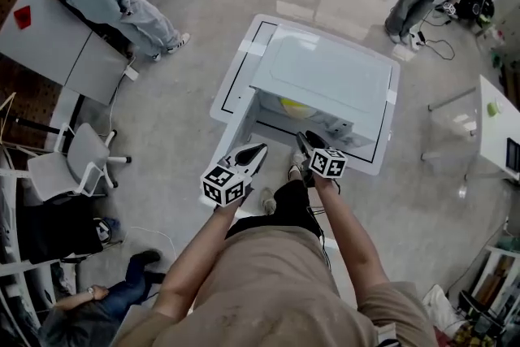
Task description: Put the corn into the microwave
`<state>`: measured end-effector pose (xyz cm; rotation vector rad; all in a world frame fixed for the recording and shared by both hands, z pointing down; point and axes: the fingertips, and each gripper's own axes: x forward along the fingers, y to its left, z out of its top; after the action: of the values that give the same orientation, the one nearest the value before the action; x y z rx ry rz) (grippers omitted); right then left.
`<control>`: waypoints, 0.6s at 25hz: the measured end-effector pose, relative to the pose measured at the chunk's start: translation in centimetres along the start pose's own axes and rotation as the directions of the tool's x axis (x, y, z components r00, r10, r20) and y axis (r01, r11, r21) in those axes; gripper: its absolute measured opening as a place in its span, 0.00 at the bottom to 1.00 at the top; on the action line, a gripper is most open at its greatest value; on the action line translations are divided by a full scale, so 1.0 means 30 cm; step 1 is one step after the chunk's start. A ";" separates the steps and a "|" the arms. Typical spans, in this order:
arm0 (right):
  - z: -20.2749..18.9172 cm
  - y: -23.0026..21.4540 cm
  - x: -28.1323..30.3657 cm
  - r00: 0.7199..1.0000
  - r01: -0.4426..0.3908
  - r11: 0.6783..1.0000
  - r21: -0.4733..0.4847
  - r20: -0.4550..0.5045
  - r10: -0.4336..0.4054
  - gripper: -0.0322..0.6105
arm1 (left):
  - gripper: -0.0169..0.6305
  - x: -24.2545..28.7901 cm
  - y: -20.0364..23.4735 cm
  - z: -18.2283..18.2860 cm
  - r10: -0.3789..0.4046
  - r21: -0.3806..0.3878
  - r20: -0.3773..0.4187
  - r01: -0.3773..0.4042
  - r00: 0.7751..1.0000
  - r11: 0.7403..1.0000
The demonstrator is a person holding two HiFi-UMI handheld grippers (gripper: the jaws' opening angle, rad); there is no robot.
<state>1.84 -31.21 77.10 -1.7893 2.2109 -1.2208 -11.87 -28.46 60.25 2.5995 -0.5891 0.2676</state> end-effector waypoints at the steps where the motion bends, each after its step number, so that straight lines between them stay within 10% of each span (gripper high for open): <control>1: 0.029 0.028 -0.043 1.000 -0.017 0.999 -0.030 0.016 0.018 0.29 | 0.03 -0.008 -0.006 0.005 -0.005 -0.004 0.015 0.005 1.000 1.000; 8: 0.315 0.221 -0.444 0.968 -0.085 0.991 -0.102 0.227 0.106 0.29 | 0.03 -0.050 -0.067 0.068 -0.037 -0.002 0.096 0.037 0.995 0.999; 15: 0.448 0.268 -0.726 0.953 0.029 0.943 -0.331 0.293 0.074 0.29 | 0.04 -0.106 -0.133 0.173 0.019 0.026 0.175 -0.024 0.984 0.999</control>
<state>9.14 -19.87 53.89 -1.8966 2.3450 -0.5382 -12.45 -26.59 53.24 2.6629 -0.6787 0.0552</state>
